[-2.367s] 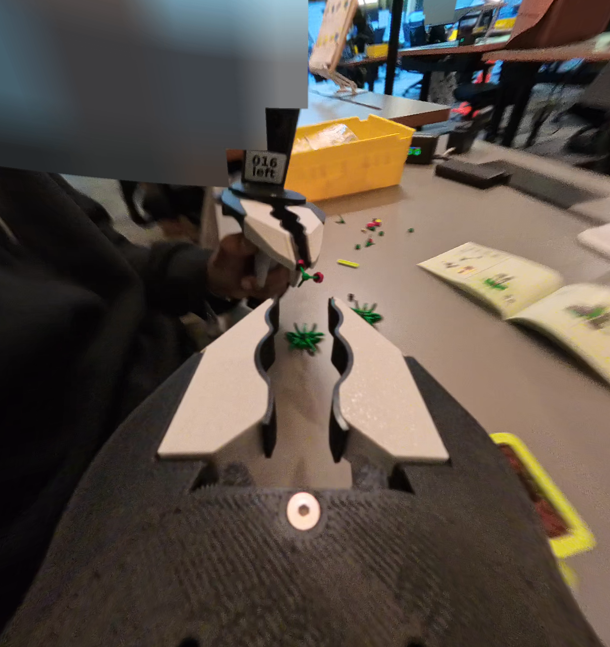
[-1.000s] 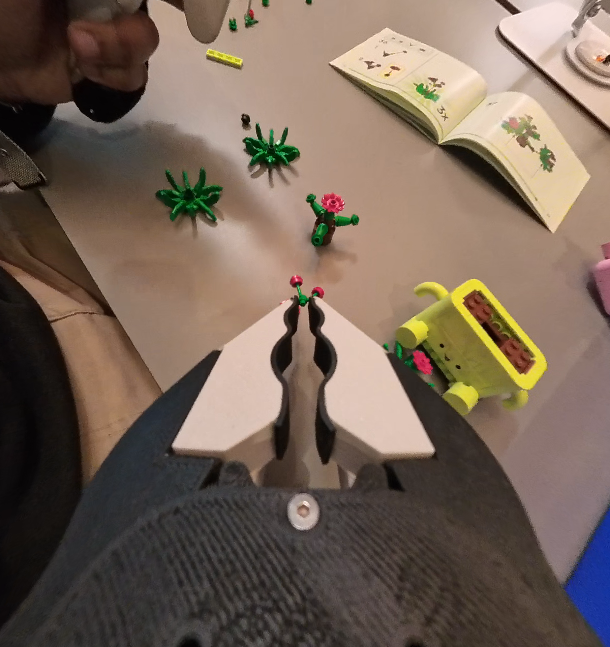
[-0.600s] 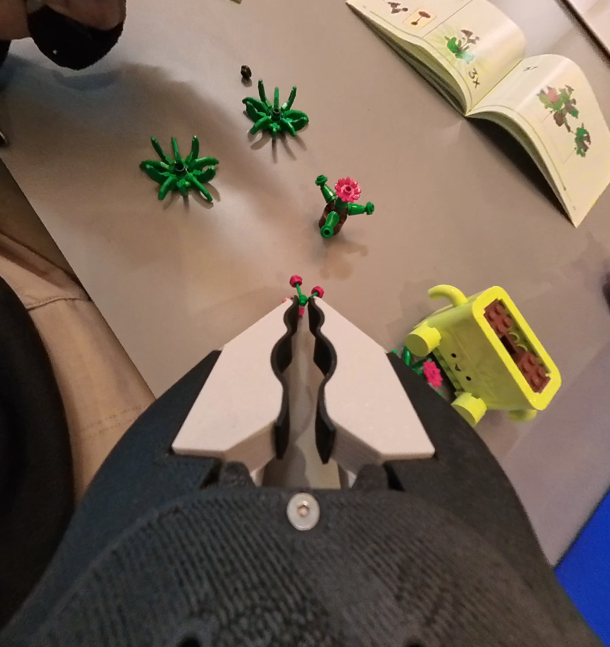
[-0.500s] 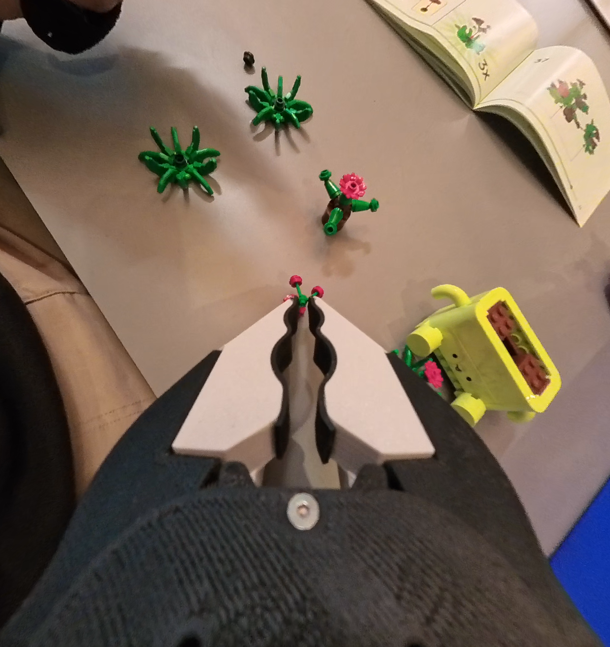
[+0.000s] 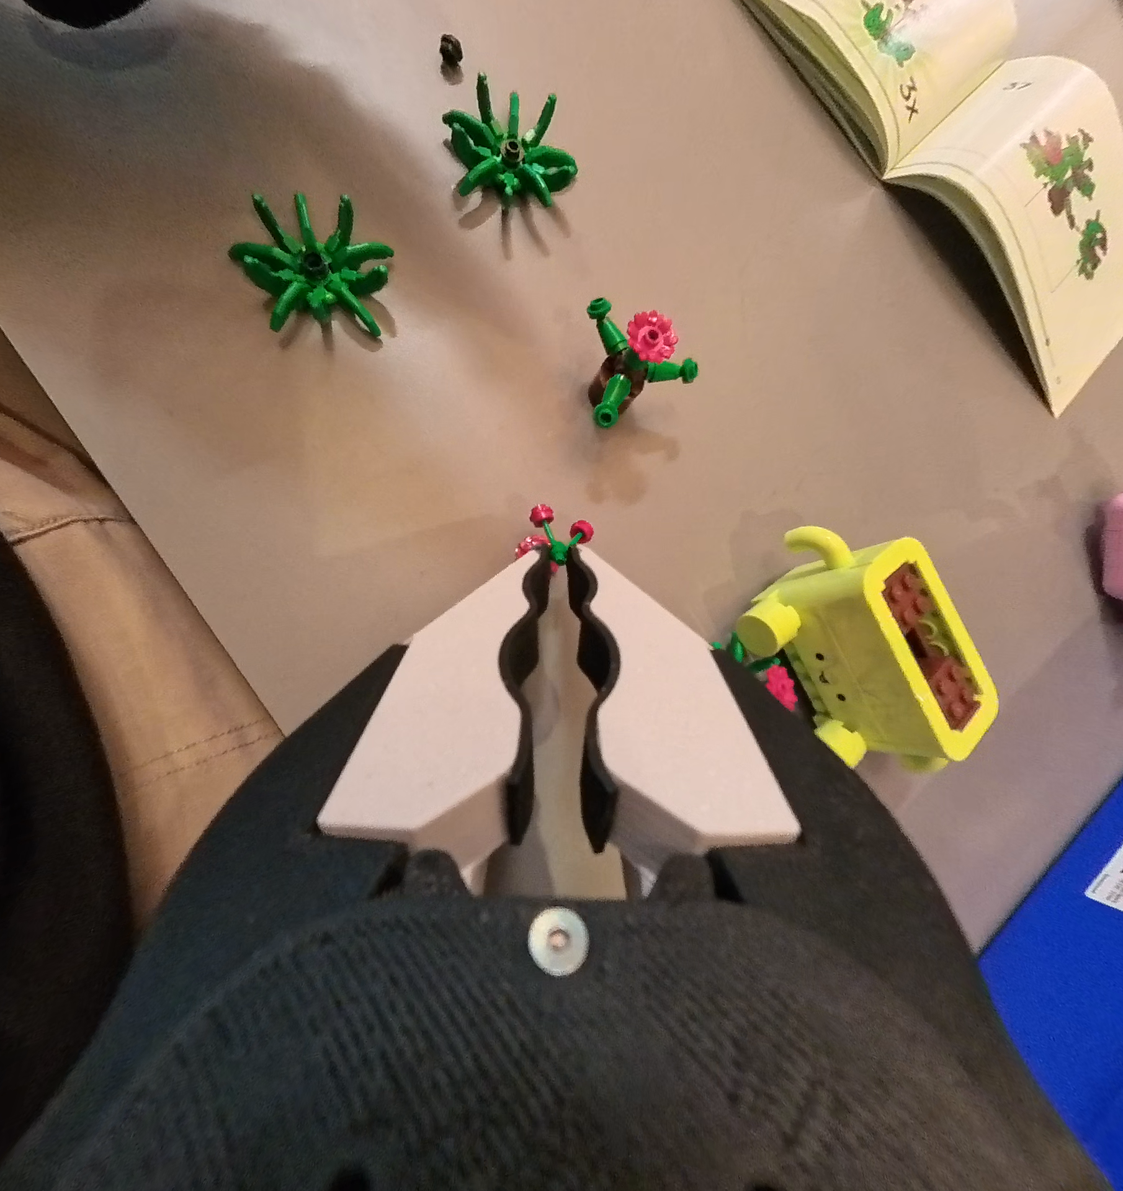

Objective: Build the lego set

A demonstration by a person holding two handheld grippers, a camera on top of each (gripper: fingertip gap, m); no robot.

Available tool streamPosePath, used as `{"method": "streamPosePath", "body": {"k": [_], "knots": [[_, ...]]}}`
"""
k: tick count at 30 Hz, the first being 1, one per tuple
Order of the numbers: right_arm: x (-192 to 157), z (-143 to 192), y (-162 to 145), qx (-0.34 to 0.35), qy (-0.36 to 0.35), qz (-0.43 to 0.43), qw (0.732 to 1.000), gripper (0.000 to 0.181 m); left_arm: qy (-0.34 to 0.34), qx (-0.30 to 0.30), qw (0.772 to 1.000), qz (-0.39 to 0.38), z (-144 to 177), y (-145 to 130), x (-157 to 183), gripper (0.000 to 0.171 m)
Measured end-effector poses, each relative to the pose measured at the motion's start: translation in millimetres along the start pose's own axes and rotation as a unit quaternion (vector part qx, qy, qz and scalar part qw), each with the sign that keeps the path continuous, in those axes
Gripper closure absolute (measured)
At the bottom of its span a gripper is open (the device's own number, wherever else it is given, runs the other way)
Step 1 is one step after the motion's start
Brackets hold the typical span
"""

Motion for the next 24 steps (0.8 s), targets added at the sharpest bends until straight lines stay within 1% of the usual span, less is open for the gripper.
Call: {"method": "streamPosePath", "body": {"k": [12, 24], "knots": [[-1.1, -0.7, 9.1, -0.048, -0.001, 0.027, 0.998, 0.179, 0.002, -0.003, 1.000, 0.000, -0.5, -0.5, -0.4, 0.142], [0.4, -0.5, 8.2, -0.053, 0.007, 0.024, 0.998, 0.179, 0.002, -0.003, 1.000, 0.002, 0.2, -0.2, -0.9, 0.142]]}}
Point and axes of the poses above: each gripper's, where its closed fingertips meet, z back along the fingers, y out of its top, x = y × z across the jaws, the point moved 8 cm from there along z, back along the fingers, and after that the axes turned 8 degrees about -x, right-handed, at the moved point
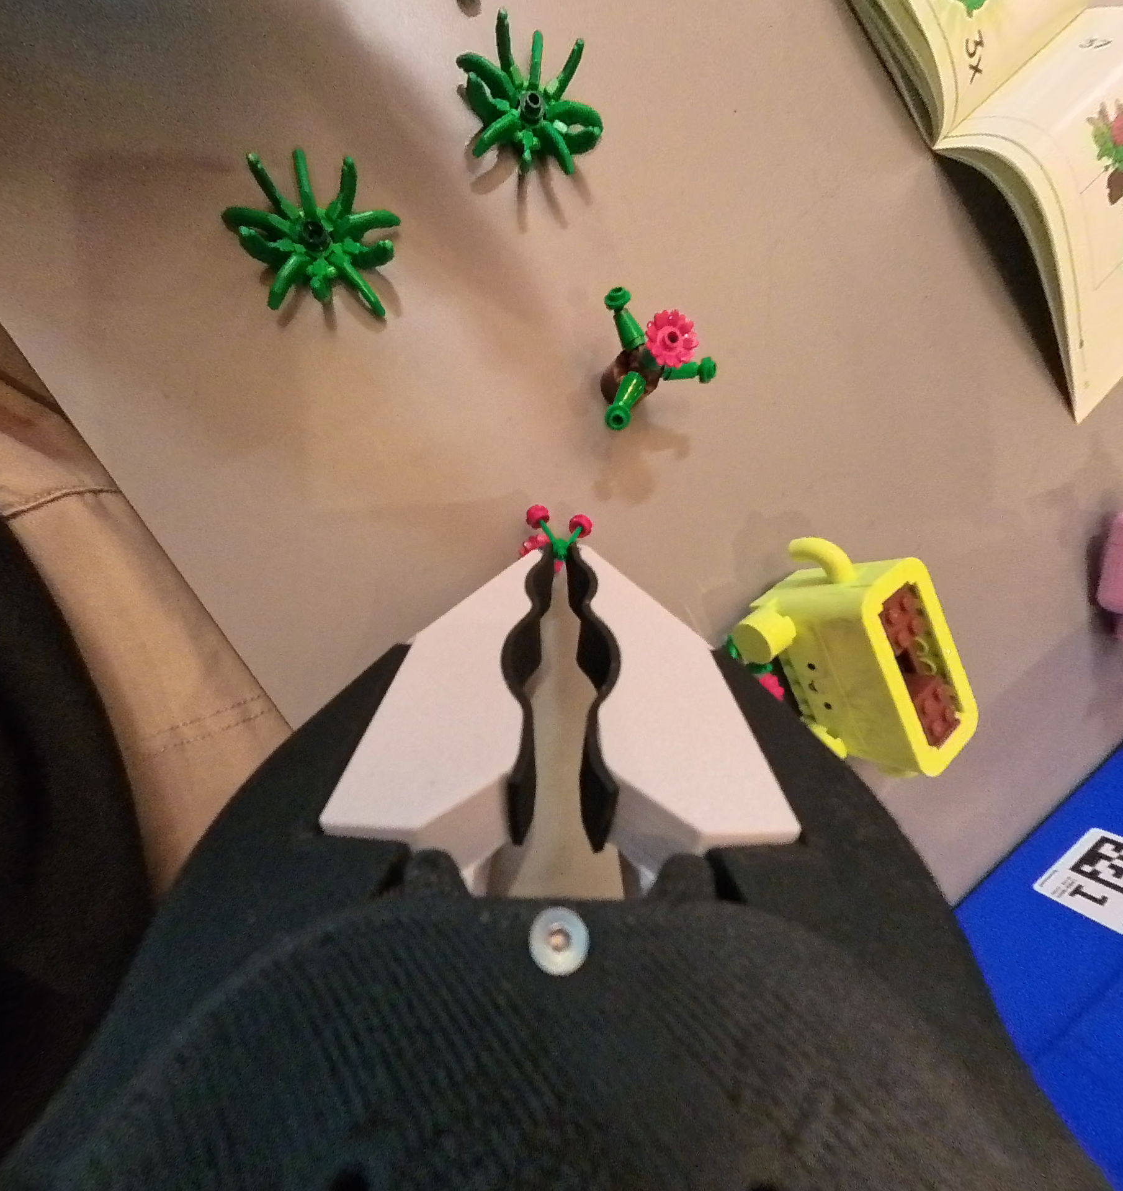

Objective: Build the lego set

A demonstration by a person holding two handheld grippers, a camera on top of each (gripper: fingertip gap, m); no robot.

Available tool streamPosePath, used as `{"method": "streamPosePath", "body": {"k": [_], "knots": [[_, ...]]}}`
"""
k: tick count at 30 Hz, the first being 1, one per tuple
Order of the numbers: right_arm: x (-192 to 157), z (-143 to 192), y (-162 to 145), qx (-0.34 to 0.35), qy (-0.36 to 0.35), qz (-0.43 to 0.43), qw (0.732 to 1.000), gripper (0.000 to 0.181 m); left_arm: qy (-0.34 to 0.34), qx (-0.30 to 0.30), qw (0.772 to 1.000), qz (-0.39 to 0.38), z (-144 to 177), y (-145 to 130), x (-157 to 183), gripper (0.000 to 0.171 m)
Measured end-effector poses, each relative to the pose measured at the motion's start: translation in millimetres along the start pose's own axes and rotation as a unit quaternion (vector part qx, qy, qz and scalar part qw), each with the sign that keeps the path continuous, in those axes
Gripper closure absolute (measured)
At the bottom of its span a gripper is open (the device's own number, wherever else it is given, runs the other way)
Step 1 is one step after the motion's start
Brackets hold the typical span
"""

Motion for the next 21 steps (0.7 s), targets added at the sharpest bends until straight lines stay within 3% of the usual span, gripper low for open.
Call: {"method": "streamPosePath", "body": {"k": [21], "knots": [[0.1, -0.6, 1.2, -0.010, 0.005, 0.008, 1.000, 0.179, 0.000, -0.002, 1.000, 0.001, 0.0, -0.5, 0.2, 0.142]]}}
Point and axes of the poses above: each gripper's, where its closed fingertips meet, z back along the fingers, y out of its top, x = y × z across the jaws, the point moved 8 cm from there along z, back along the fingers, and after that the axes turned 8 degrees about -x, right-handed, at the moved point
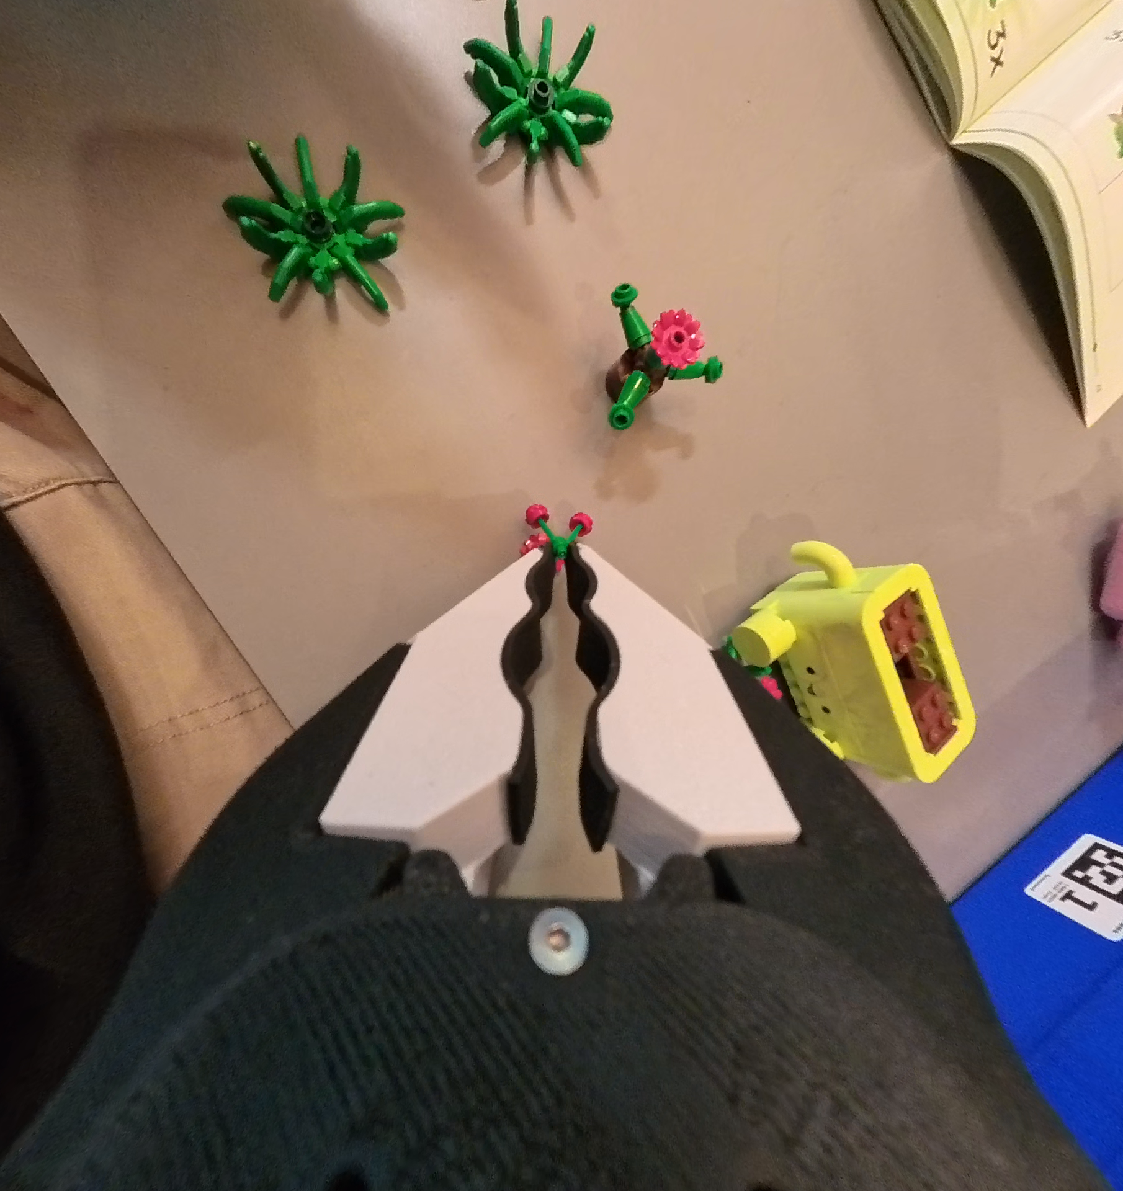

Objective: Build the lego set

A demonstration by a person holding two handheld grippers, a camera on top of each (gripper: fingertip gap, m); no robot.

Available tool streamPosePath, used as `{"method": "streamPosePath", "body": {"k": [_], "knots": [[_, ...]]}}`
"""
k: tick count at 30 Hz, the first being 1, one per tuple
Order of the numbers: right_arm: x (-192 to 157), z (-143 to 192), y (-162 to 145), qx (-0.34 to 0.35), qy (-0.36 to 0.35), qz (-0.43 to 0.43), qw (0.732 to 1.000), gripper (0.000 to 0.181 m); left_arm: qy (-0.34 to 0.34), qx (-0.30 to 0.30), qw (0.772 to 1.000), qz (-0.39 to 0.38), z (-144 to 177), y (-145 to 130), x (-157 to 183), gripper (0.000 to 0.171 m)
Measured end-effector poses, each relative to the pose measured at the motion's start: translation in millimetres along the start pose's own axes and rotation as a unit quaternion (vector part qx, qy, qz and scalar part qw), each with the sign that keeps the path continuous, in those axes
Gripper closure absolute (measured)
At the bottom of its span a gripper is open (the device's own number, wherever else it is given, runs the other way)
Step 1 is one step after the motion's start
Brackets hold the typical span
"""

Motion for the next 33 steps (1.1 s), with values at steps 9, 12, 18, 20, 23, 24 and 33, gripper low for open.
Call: {"method": "streamPosePath", "body": {"k": [9, 12, 18, 20, 23, 24, 33], "knots": [[0.1, -0.3, 0.5, -0.004, 0.004, 0.000, 1.000, 0.179, 0.000, -0.001, 1.000, 0.001, -0.4, -0.4, 0.1, 0.142], [0.0, -0.4, 0.8, -0.006, 0.004, 0.001, 1.000, 0.179, 0.000, -0.002, 1.000, 0.001, -0.4, -0.5, -0.1, 0.142], [0.3, -0.6, 1.4, -0.011, 0.008, 0.001, 1.000, 0.179, 0.000, -0.002, 1.000, 0.003, -0.5, -0.5, -0.3, 0.142], [0.0, -0.9, 1.6, -0.013, 0.008, 0.002, 1.000, 0.180, 0.000, -0.002, 1.000, 0.002, -0.5, -0.5, -0.2, 0.142], [2.0, -2.3, -1.6, -0.020, -0.006, 0.009, 1.000, 0.181, 0.000, -0.001, 1.000, 0.003, -0.3, -0.4, -0.3, 0.142], [2.1, -2.3, -2.0, -0.015, -0.005, 0.006, 1.000, 0.181, 0.000, -0.001, 1.000, 0.003, -0.3, -0.4, -0.4, 0.142], [6.4, -2.0, -6.2, 0.010, -0.004, -0.007, 1.000, 0.180, -0.001, -0.003, 1.000, 0.006, -1.4, -0.9, -2.1, 0.142]]}}
Point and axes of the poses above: each gripper's, where its closed fingertips meet, z back along the fingers, y out of its top, x = y × z across the jaws, the point moved 8 cm from there along z, back along the fingers, and after that the axes turned 8 degrees about -x, right-handed, at the moved point
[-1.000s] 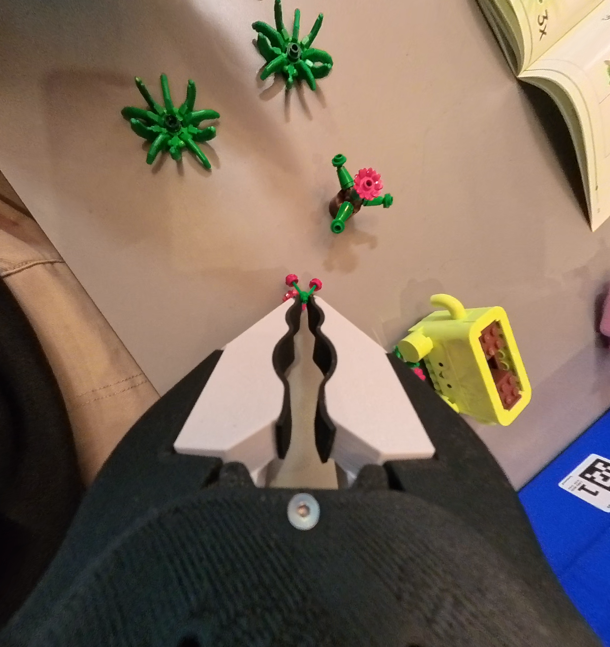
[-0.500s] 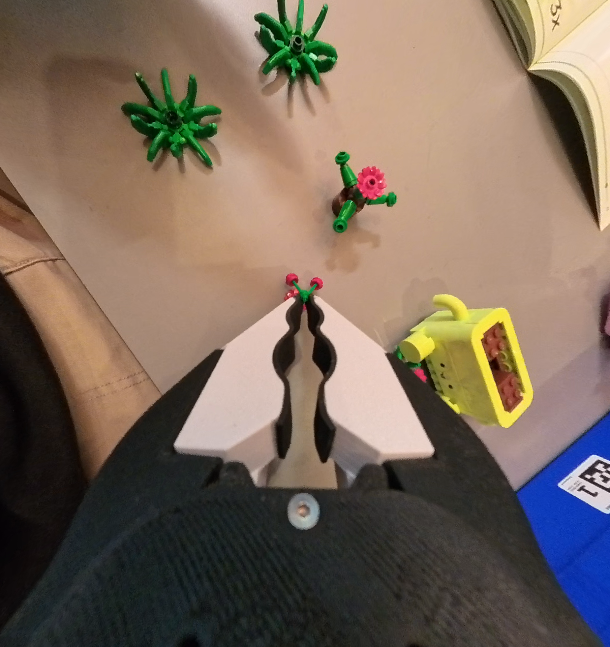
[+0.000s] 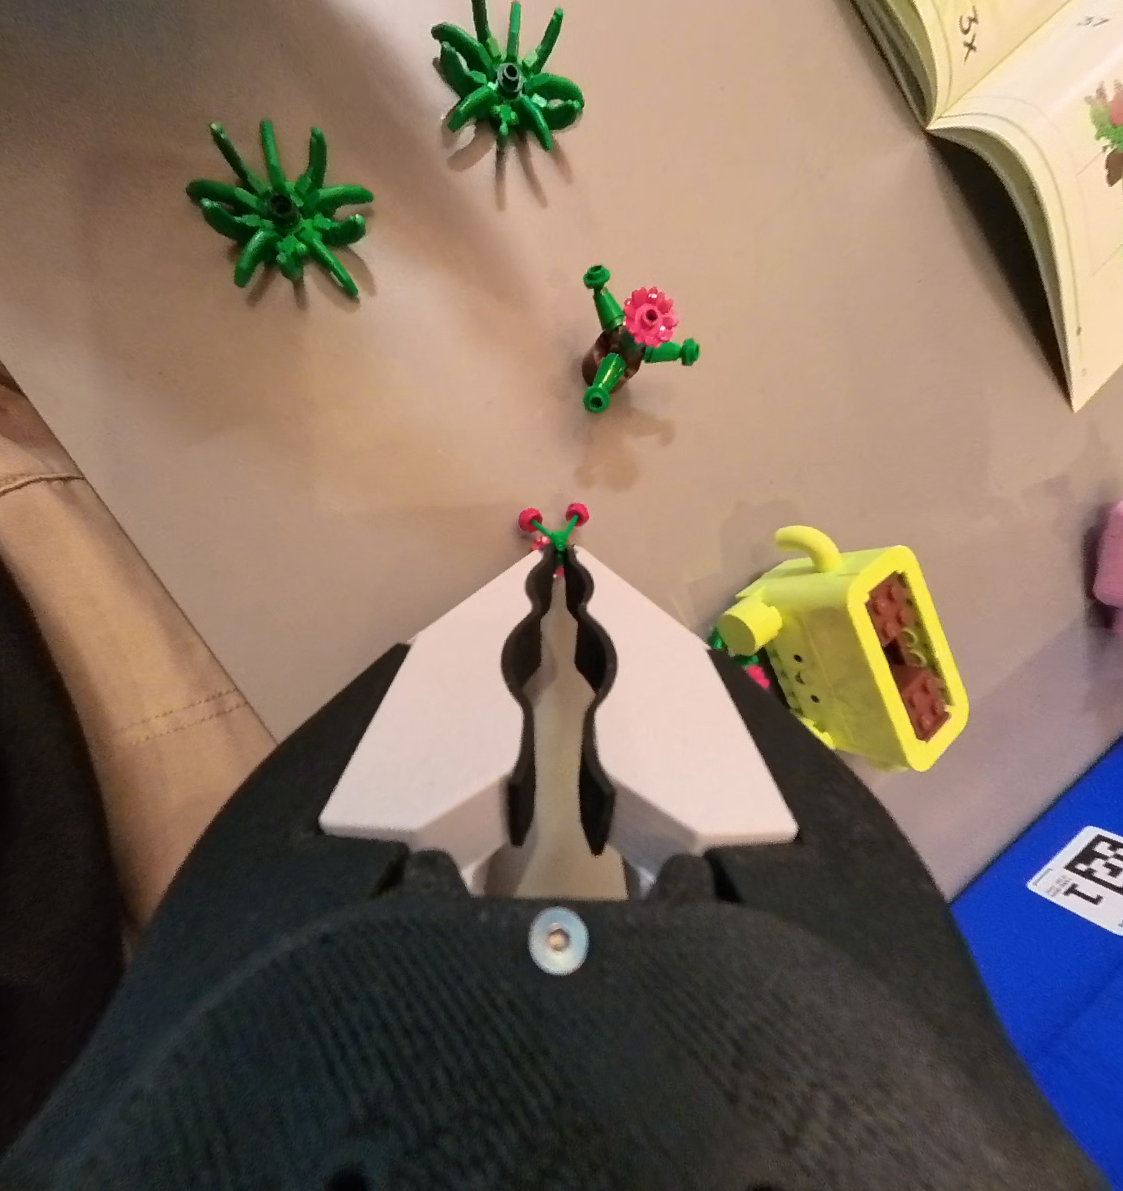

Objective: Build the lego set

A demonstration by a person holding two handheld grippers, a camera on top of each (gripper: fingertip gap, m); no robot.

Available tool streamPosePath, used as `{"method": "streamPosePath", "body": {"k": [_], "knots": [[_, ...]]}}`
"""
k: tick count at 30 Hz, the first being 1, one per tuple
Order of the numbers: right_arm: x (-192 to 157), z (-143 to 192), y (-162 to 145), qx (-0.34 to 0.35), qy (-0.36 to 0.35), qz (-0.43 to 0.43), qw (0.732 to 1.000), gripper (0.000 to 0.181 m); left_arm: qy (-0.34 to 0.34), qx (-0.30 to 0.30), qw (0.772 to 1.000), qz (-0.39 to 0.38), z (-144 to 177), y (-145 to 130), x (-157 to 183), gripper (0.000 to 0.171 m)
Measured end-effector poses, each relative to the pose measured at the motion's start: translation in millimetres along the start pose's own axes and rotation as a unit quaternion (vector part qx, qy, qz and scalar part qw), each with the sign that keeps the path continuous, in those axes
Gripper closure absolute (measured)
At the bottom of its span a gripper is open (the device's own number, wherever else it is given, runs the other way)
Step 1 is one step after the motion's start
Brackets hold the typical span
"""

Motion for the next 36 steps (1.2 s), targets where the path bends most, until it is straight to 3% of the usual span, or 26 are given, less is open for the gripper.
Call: {"method": "streamPosePath", "body": {"k": [7, 12, 16, 23, 31, 36], "knots": [[1.9, 4.1, -1.1, -0.015, 0.024, -0.017, 0.999, 0.171, -0.003, 0.001, 1.000, 0.005, 0.3, 0.1, -1.0, 0.142], [7.7, 13.0, 8.8, 0.014, 0.053, -0.055, 0.997, 0.166, -0.005, 0.003, 1.000, 0.007, 0.4, 0.0, -1.3, 0.142], [11.6, 5.2, 9.3, -0.024, 0.103, -0.092, 0.990, 0.161, -0.003, 0.003, 1.000, 0.006, 0.7, 0.3, -1.0, 0.142], [15.5, -2.5, 7.5, -0.023, 0.133, -0.118, 0.984, 0.174, -0.004, 0.003, 1.000, 0.007, 0.8, 0.2, -1.2, 0.142], [18.6, -1.3, 0.8, -0.023, 0.159, -0.138, 0.977, 0.176, -0.004, 0.005, 1.000, 0.007, 1.2, 0.6, -1.4, 0.142], [11.0, 0.8, -2.6, -0.026, 0.185, -0.092, 0.978, 0.175, -0.004, 0.004, 1.000, 0.008, 1.1, 0.4, -1.4, 0.142]]}}
Point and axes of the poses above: each gripper's, where its closed fingertips meet, z back along the fingers, y out of its top, x = y × z across the jaws, the point moved 8 cm from there along z, back along the fingers, and after that the axes turned 8 degrees about -x, right-handed, at the moved point
